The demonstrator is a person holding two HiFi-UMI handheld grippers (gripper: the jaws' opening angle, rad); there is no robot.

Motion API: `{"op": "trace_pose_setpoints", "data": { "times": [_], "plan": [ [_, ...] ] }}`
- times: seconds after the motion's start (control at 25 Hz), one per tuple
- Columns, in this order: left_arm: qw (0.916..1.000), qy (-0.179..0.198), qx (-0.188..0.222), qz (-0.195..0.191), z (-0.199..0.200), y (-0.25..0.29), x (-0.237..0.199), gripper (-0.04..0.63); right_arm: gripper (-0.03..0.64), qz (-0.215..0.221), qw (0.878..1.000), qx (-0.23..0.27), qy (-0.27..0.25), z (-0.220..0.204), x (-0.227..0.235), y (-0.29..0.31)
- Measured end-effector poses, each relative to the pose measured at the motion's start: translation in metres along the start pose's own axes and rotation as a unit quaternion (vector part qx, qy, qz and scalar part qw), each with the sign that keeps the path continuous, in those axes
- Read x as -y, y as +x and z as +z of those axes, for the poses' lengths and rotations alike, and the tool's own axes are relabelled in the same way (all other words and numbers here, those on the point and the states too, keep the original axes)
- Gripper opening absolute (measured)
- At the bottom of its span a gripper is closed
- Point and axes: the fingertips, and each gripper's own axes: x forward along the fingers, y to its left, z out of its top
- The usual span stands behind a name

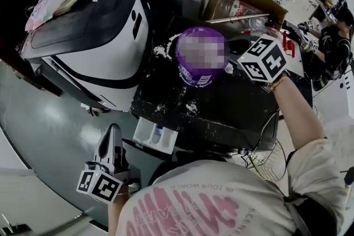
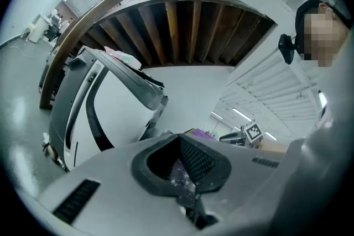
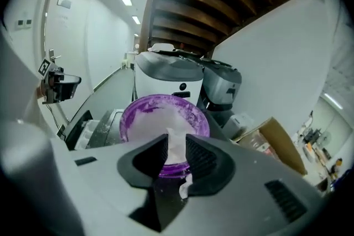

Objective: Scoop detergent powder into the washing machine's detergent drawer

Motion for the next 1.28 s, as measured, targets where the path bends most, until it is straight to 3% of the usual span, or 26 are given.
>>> {"op": "trace_pose_setpoints", "data": {
  "times": [0.4, 0.64, 0.88, 1.08, 1.28],
  "plan": [
    [0.9995, -0.005, 0.008, 0.030, -0.001, -0.015, -0.009, 0.002, 0.088, 0.056, 0.996, -0.074, -0.016, -0.006, -0.002, 0.025],
    [0.9990, -0.005, 0.015, 0.041, -0.001, -0.021, -0.011, 0.002, 0.027, 0.069, 0.994, -0.082, -0.019, -0.009, -0.007, 0.030],
    [0.9986, -0.007, 0.013, 0.050, -0.005, -0.026, -0.012, 0.002, 0.009, 0.086, 0.994, -0.072, -0.017, -0.004, -0.009, 0.028],
    [0.9984, -0.009, 0.014, 0.054, -0.005, -0.029, -0.012, 0.000, 0.006, 0.044, 0.994, -0.059, -0.087, 0.013, 0.002, 0.019],
    [0.9981, -0.018, 0.017, 0.056, -0.010, -0.030, -0.013, 0.002, 0.005, -0.003, 0.982, -0.076, -0.171, 0.015, 0.008, 0.027]
  ]
}}
